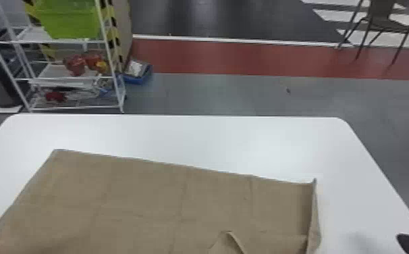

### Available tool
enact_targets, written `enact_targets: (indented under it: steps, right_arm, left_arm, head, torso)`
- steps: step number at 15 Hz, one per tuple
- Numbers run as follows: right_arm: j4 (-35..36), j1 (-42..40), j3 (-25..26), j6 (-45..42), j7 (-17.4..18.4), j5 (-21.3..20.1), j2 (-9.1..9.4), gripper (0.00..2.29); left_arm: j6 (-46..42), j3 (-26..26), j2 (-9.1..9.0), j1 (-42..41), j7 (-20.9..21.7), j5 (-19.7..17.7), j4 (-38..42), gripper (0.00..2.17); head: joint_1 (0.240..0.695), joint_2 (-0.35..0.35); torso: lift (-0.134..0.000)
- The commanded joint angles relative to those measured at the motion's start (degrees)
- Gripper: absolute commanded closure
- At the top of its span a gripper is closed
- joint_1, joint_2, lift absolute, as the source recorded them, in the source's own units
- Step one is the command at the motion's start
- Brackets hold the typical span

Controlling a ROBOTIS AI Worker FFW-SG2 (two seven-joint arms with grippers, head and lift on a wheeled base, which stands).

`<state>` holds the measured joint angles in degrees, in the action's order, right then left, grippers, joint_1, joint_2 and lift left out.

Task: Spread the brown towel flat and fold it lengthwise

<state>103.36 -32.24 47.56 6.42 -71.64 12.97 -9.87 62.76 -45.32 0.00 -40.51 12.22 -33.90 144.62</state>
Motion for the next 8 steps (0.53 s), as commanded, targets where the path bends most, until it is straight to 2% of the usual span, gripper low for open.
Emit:
enact_targets:
  steps: [1,3,5,8]
  right_arm:
    - [0.52,-0.19,1.04,1.63,0.01,2.32,0.02,1.31]
    - [4.83,-0.19,0.6,5.84,-0.69,2.41,2.13,1.31]
    - [10.9,-1.33,-0.98,10.77,-0.87,2.67,5.74,1.31]
    - [14.94,-2.39,-4.41,11.82,-0.34,1.44,9.08,1.24]
  left_arm:
    - [0.3,-0.82,-0.15,0.34,0.52,-0.03,-1.71,0.03]
    - [0.3,-1.09,-0.15,0.78,0.35,-0.03,-2.32,0.03]
    - [-0.75,-1.44,-0.15,2.28,1.23,-0.03,-3.82,0.03]
    - [-1.28,-1.7,-0.15,4.21,6.94,-0.73,-6.1,0.03]
  head:
    - [0.695,-0.062]
    - [0.695,-0.059]
    - [0.695,-0.019]
    - [0.695,0.069]
  torso:
    - [-0.123]
    - [-0.123]
    - [-0.123]
    - [-0.123]
